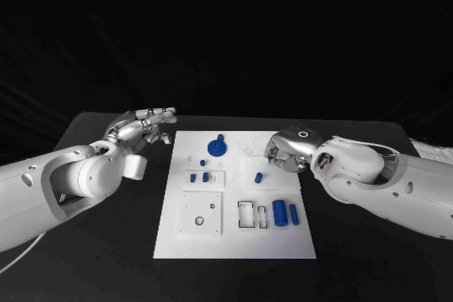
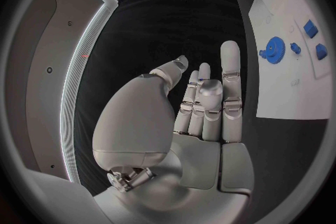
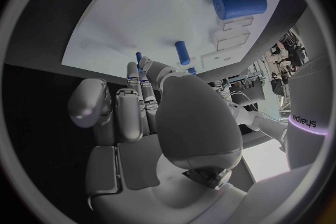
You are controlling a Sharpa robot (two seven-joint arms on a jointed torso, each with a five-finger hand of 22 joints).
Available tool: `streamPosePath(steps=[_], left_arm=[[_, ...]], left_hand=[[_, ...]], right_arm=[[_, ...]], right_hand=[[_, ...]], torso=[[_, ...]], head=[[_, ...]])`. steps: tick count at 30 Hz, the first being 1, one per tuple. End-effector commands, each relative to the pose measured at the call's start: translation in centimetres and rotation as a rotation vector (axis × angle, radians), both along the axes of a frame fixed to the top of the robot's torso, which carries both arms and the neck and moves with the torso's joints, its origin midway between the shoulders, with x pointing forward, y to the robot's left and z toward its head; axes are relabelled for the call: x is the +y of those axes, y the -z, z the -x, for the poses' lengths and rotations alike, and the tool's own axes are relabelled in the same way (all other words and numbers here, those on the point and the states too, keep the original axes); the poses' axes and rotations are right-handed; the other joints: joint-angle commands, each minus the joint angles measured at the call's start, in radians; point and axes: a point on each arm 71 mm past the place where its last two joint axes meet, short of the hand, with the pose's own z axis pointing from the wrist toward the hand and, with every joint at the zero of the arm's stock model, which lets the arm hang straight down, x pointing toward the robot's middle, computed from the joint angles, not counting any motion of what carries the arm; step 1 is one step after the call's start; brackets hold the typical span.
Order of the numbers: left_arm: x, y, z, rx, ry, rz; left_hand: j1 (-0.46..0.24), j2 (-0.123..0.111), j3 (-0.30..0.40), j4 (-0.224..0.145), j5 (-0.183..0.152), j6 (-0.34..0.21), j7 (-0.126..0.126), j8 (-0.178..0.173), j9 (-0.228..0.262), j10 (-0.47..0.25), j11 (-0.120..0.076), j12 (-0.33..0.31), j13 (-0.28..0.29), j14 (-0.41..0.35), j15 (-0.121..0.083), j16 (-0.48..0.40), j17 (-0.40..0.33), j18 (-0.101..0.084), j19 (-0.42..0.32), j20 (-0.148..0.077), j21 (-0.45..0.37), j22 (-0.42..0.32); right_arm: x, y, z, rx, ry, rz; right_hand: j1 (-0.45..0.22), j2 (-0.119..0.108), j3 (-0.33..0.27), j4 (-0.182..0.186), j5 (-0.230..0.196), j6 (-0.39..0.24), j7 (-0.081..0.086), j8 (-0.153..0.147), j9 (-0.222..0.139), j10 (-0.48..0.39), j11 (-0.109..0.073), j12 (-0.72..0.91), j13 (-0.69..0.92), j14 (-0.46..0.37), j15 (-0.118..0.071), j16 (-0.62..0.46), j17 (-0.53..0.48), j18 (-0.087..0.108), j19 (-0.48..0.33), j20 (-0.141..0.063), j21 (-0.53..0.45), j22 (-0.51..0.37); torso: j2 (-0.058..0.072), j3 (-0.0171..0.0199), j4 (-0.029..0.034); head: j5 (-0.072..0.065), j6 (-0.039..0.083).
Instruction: Assemble the parts on the task board
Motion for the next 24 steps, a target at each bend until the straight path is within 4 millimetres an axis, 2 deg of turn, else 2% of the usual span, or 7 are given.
streamPosePath(steps=[1, 9, 15, 19, 21, 24], left_arm=[[0.1, 0.0, 0.0, -0.003, -0.003, 0.003], [0.2, 0.0, -0.1, -0.005, -0.009, 0.001], [0.2, 0.0, -0.2, -0.006, -0.009, 0.002], [0.2, 0.0, -0.2, -0.007, -0.009, 0.002], [0.1, 0.0, -0.2, -0.008, -0.007, 0.003], [-0.2, 0.0, -0.3, -0.009, 0.001, 0.006]], left_hand=[[0.004, 0.009, -0.006, -0.001, 0.003, -0.005, -0.001, -0.003, -0.001, -0.009, 0.001, 0.003, 0.002, -0.002, 0.004, 0.000, -0.002, 0.017, -0.001, 0.010, -0.004, -0.002], [0.004, 0.009, -0.007, -0.002, 0.003, -0.006, -0.001, -0.003, -0.001, -0.011, 0.001, 0.003, 0.002, -0.002, 0.005, 0.000, -0.002, 0.017, 0.000, 0.010, -0.004, -0.002], [0.004, 0.009, -0.007, -0.002, 0.004, -0.007, -0.001, -0.003, -0.001, -0.011, 0.001, 0.003, 0.002, -0.002, 0.005, 0.001, -0.002, 0.017, 0.000, 0.010, -0.004, -0.002], [0.005, 0.009, -0.008, -0.002, 0.004, -0.007, 0.000, -0.003, -0.001, -0.012, 0.001, 0.004, 0.002, -0.002, 0.005, 0.001, -0.002, 0.017, 0.000, 0.010, -0.005, -0.002], [0.005, 0.009, -0.008, -0.002, 0.004, -0.007, 0.000, -0.003, -0.001, -0.012, 0.001, 0.004, 0.002, -0.002, 0.005, 0.001, -0.002, 0.017, 0.000, 0.010, -0.005, -0.002], [0.004, 0.009, -0.009, -0.003, 0.004, -0.009, 0.000, -0.003, -0.001, -0.014, 0.002, 0.005, 0.002, -0.002, 0.006, 0.001, -0.001, 0.017, 0.000, 0.011, -0.005, -0.003]], right_arm=[[0.4, -0.8, 0.5, -0.037, -0.018, -0.029], [1.9, -2.9, 2.0, -0.079, -0.080, -0.088], [3.5, -3.6, 2.9, -0.081, -0.127, -0.115], [4.8, -3.7, 3.3, -0.069, -0.162, -0.135], [5.6, -3.5, 3.6, -0.058, -0.182, -0.147], [7.0, -2.5, 4.3, -0.024, -0.218, -0.170]], right_hand=[[-0.002, 0.006, 0.004, -0.003, 0.007, 0.005, 0.002, 0.004, 0.001, 0.005, 0.000, -0.002, 0.001, 0.056, 0.005, 0.006, 0.000, 0.012, 0.008, -0.001, 0.007, 0.001], [-0.003, 0.006, 0.006, -0.005, 0.008, 0.006, 0.003, 0.004, 0.002, 0.007, 0.000, -0.003, 0.001, 0.056, 0.005, 0.007, 0.002, 0.011, 0.009, -0.001, 0.009, 0.005], [-0.003, 0.006, 0.006, -0.006, 0.008, 0.007, 0.003, 0.004, 0.002, 0.008, 0.000, -0.003, 0.001, 0.057, 0.005, 0.009, 0.004, 0.011, 0.009, -0.002, 0.009, 0.005], [-0.003, 0.006, 0.007, -0.007, 0.009, 0.007, 0.004, 0.004, 0.002, 0.009, 0.000, -0.004, 0.001, 0.057, 0.005, 0.009, 0.004, 0.011, 0.009, -0.002, 0.010, 0.006], [-0.003, 0.006, 0.007, -0.007, 0.009, 0.007, 0.004, 0.004, 0.002, 0.009, 0.000, -0.004, 0.001, 0.057, 0.005, 0.009, 0.004, 0.011, 0.009, -0.002, 0.010, 0.006], [-0.003, 0.007, 0.009, -0.009, 0.009, 0.007, 0.005, 0.004, 0.003, 0.009, 0.001, -0.005, 0.001, 0.057, 0.005, 0.009, 0.004, 0.012, 0.009, -0.003, 0.009, 0.004]], torso=[[0.000, -0.0007, -0.0006], [-0.001, -0.0016, 0.0004], [-0.001, -0.0020, 0.0018], [-0.001, -0.0029, 0.0026], [0.000, -0.0027, 0.0009], [0.000, -0.0024, 0.0017]], head=[[0.000, 0.000], [0.003, 0.004], [0.018, 0.005], [0.035, 0.002], [0.055, -0.002], [0.084, -0.013]])
